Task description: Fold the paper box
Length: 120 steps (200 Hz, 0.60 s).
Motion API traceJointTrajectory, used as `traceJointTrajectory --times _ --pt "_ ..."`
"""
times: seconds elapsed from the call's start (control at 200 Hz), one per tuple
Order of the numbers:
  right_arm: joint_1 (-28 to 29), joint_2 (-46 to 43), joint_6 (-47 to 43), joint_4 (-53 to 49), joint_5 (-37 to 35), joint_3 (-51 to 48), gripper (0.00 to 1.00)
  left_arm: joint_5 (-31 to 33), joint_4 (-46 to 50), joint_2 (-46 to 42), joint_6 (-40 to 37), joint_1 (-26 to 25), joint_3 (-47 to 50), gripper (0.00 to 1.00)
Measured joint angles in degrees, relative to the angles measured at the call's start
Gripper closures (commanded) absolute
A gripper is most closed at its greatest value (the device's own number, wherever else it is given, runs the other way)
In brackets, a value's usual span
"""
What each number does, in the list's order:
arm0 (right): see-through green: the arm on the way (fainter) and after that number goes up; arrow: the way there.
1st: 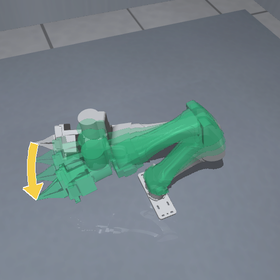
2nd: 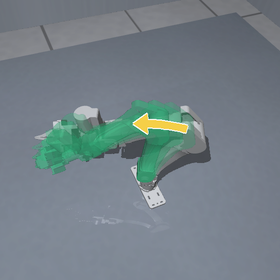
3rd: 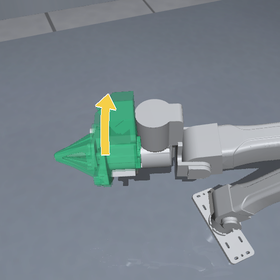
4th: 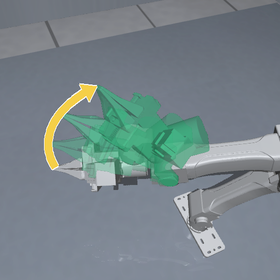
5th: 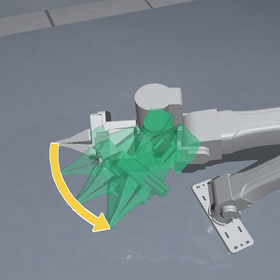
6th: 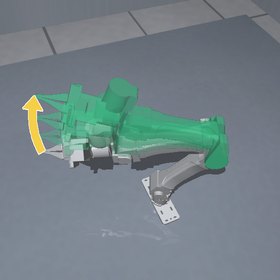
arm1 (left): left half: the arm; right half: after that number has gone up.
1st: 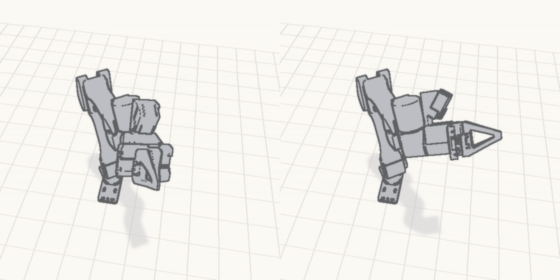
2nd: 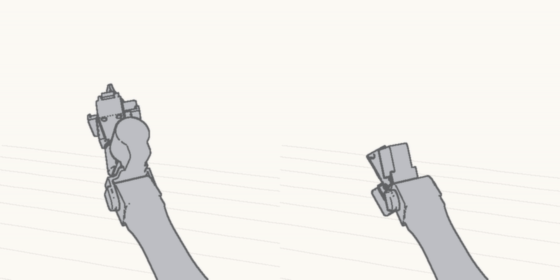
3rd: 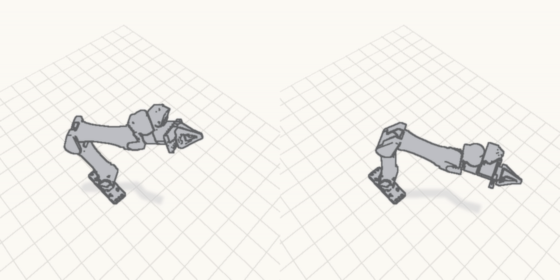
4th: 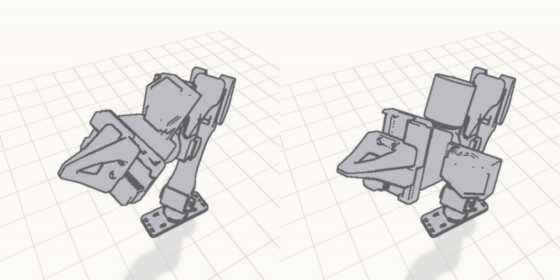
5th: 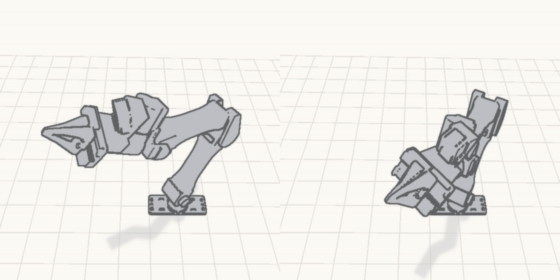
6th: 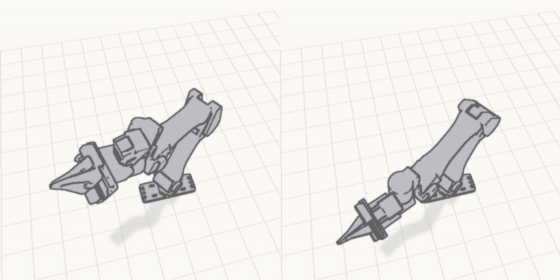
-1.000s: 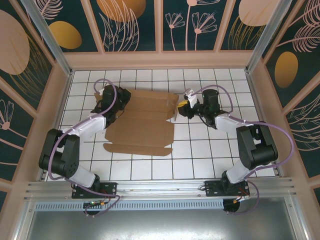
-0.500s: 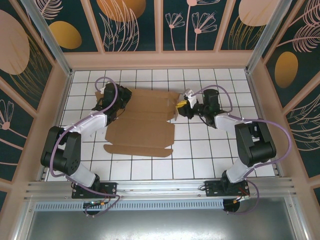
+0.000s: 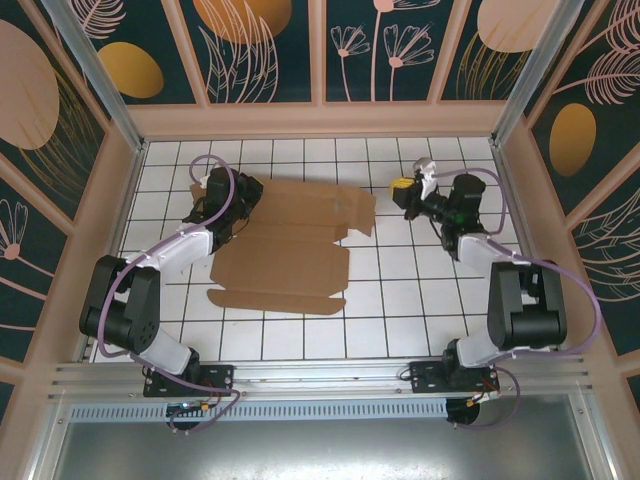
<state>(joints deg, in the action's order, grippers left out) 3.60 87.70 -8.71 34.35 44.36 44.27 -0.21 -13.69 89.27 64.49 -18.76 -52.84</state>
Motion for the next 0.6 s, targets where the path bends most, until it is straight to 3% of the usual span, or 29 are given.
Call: traceJointTrajectory --times 0.17,0.44,0.601 --pt "2.03 7.48 -7.52 -9.38 -5.31 6.91 0.73 -0.42 0.02 -0.09 0.00 0.00 0.09 1.00" --pt "9.64 12.68 -16.55 -16.96 -8.26 7.74 0.66 -1.29 0.02 -0.09 -0.02 0.00 0.24 1.00" --pt "10.99 11.69 -19.15 -17.53 -7.23 7.56 0.62 -1.25 0.26 -0.09 0.00 0.11 0.35 1.00"
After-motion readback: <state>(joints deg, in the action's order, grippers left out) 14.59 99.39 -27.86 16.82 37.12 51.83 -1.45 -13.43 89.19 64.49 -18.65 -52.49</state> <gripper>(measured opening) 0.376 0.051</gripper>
